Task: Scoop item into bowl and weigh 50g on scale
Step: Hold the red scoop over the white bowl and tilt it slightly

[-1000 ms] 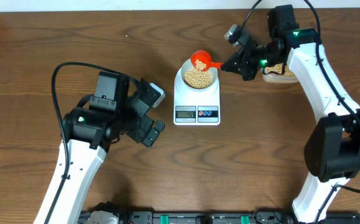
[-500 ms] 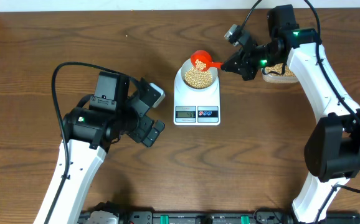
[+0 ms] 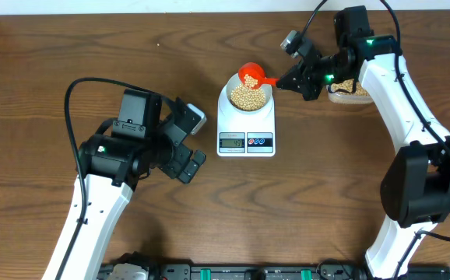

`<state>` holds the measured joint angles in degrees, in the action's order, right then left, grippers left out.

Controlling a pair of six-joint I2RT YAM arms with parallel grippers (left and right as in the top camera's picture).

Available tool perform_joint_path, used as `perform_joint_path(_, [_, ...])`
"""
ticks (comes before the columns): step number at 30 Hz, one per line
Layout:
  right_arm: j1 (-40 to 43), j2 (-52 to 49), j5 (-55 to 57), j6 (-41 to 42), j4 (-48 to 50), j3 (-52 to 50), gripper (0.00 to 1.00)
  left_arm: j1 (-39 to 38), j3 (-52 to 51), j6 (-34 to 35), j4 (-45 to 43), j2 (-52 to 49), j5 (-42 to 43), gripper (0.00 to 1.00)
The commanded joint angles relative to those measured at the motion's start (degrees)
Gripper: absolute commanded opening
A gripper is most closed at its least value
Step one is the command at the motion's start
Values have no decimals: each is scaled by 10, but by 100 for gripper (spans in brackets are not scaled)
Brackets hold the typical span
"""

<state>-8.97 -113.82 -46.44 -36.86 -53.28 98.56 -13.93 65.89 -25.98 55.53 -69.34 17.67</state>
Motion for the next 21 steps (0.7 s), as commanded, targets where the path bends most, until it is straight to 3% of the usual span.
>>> perform_joint_path(1, [-9, 22, -6, -1, 2, 12, 1, 0, 1, -10, 1, -3, -2, 98])
perform_joint_path(14, [-9, 22, 5, -1, 3, 12, 1, 0, 1, -10, 1, -3, -2, 98])
perform_joint_path(17, [-13, 23, 10, -64, -23, 12, 1, 0, 1, -10, 1, -3, -2, 98])
perform_joint_path(21, [-15, 23, 42, -51, -22, 12, 1, 0, 1, -10, 1, -3, -2, 98])
